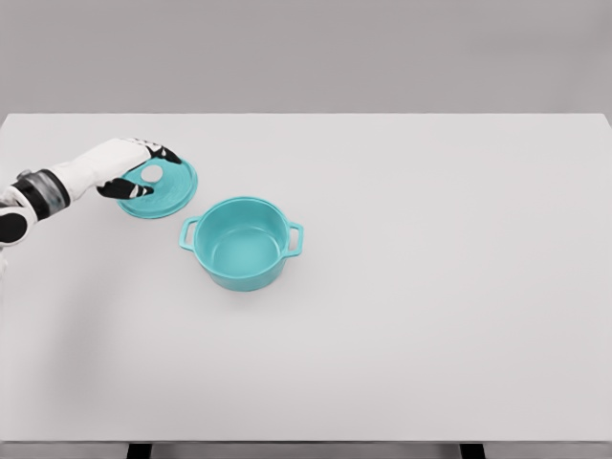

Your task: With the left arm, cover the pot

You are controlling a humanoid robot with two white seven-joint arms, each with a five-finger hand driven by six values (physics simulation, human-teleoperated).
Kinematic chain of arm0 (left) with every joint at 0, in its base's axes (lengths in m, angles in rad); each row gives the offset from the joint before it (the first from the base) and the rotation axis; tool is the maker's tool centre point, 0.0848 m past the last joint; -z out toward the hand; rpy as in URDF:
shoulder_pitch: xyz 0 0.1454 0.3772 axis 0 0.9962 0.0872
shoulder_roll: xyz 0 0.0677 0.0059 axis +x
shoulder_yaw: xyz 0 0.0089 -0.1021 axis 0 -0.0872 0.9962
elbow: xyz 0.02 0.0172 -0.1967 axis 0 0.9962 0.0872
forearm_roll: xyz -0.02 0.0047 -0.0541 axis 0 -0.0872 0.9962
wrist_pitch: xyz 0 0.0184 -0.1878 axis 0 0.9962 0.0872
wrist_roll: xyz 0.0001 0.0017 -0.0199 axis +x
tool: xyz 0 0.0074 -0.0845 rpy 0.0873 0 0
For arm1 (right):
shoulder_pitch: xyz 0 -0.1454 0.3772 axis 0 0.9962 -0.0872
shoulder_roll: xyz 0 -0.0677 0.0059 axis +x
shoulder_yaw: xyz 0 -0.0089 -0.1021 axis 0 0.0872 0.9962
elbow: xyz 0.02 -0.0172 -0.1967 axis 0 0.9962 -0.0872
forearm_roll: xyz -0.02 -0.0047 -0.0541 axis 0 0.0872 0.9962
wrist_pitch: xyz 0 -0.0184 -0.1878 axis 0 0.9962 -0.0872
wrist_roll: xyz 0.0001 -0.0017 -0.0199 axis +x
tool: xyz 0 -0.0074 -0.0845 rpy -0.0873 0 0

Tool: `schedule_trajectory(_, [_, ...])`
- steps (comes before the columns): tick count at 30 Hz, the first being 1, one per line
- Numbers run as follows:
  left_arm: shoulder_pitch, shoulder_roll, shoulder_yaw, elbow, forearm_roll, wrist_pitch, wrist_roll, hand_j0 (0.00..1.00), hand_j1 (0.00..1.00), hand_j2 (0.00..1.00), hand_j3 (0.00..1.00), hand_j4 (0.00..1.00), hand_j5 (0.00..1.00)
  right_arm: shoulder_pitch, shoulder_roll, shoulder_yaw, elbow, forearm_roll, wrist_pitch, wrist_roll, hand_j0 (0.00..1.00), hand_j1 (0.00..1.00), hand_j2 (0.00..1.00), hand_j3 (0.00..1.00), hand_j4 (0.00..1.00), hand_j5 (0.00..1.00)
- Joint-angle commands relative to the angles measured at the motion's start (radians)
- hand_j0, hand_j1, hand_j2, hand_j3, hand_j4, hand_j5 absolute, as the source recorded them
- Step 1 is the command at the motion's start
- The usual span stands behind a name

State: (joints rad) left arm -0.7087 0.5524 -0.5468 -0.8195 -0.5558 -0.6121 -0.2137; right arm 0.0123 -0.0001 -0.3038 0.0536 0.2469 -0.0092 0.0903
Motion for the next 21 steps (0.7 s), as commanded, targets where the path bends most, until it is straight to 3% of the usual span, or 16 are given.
schedule_trajectory(1, [0.000, -0.006, 0.001, 0.013, 0.001, 0.001, 0.000, 0.73, 0.73, 0.73, 0.73, 0.73, 0.73, 0.000, 0.000, 0.000, 0.000, 0.000, 0.000, 0.000, 1.00, 1.00, 1.00, 1.00, 1.00, 1.00])
schedule_trajectory(21, [-0.018, -0.025, -0.001, 0.060, -0.015, 0.001, 0.000, 0.66, 0.66, 0.66, 0.66, 0.66, 0.66, 0.000, 0.000, 0.000, 0.000, 0.000, 0.000, 0.000, 1.00, 1.00, 1.00, 1.00, 1.00, 1.00])
